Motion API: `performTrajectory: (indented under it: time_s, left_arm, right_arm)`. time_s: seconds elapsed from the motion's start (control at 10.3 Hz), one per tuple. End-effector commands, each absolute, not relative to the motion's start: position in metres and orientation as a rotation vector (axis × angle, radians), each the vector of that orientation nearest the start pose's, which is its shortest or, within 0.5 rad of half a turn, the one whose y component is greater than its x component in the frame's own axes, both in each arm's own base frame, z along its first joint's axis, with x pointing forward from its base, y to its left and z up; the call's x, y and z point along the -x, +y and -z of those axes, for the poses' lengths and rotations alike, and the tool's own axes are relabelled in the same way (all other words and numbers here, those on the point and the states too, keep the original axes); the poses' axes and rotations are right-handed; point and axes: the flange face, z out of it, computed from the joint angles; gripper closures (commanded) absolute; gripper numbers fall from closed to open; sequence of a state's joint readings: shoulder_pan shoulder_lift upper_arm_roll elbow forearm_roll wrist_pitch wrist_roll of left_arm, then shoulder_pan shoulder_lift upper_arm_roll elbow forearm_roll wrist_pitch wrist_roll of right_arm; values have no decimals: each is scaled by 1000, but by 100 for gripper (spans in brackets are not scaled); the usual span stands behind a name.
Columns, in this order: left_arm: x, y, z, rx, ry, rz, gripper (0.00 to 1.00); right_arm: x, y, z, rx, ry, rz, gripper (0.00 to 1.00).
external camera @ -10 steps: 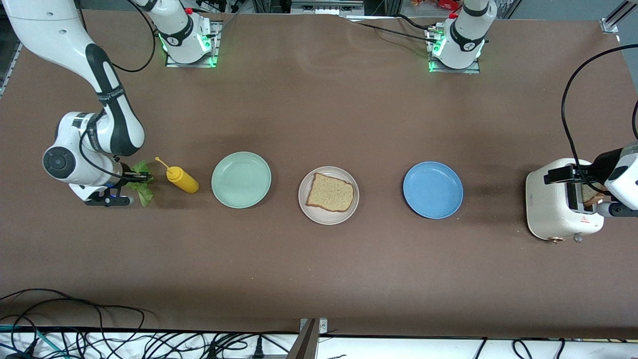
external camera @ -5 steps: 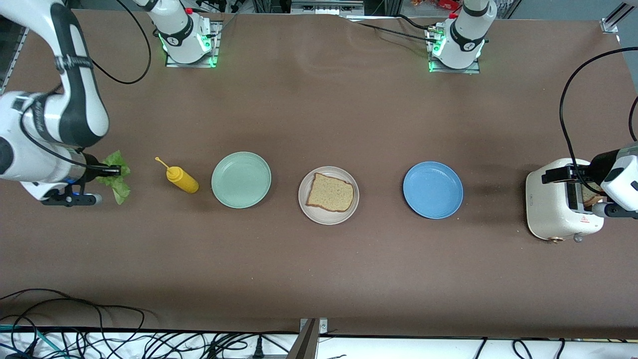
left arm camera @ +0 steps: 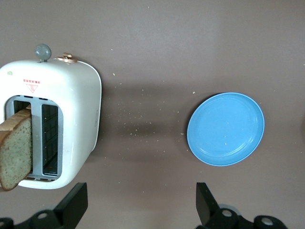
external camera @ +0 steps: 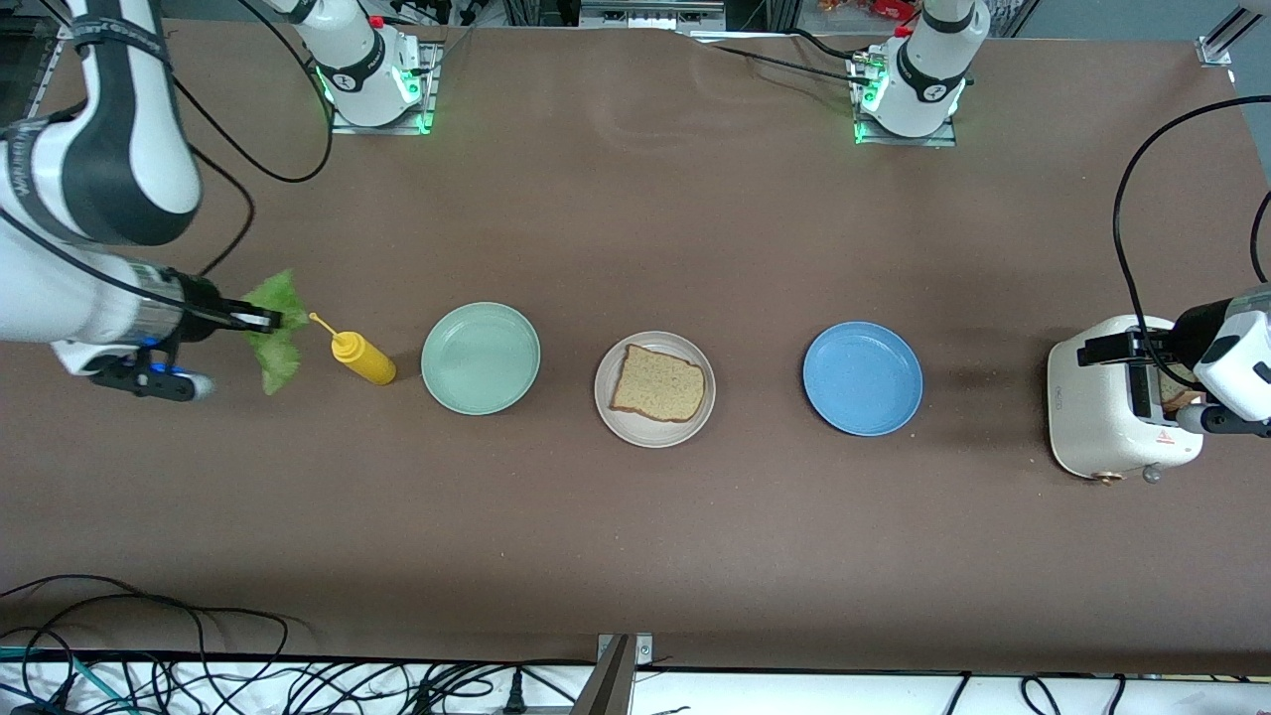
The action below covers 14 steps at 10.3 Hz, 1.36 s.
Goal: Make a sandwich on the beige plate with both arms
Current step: 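Grasp the green lettuce leaf with the right gripper and lift it, then carry the lettuce over the bread and lower it with the right gripper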
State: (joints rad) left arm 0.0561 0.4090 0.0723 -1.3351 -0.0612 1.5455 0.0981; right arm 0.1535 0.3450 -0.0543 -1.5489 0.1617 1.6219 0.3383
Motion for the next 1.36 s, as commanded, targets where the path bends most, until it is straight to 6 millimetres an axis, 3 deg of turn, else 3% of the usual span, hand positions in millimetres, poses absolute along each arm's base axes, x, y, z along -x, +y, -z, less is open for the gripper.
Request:
performTrajectory:
  time_s: [0.0,0.29,0.48,0.78,0.87,1.07,1.26]
  left_arm:
    - [-654,71,-486,3153,-18,-304,0]
    - [-654,71,-486,3154,-19,-304,0]
    - [-654,71,-486,3154,-19,-304,0]
    - [-654,71,-486,3154,-19,-306,0]
    - [-654,71,-486,3153,-18,-306,0]
    - [-654,71,-486,3154,-19,-306,0]
    - [-654,71,-486,3154,-21,-306,0]
  right_arm:
    - [-631,166,-412,2996,594,-407,100]
    - [-620,278,-375,2909,821,-327,100]
    - [-616,328,-355,2841,983,-269,100]
    - [-599,427,-314,2654,1236,-179,100]
    - [-601,452,-300,2562,1325,-131,100]
    - [-599,478,-272,2430,1460,-102,100]
    - [-585,501,-236,2379,1490,-75,100]
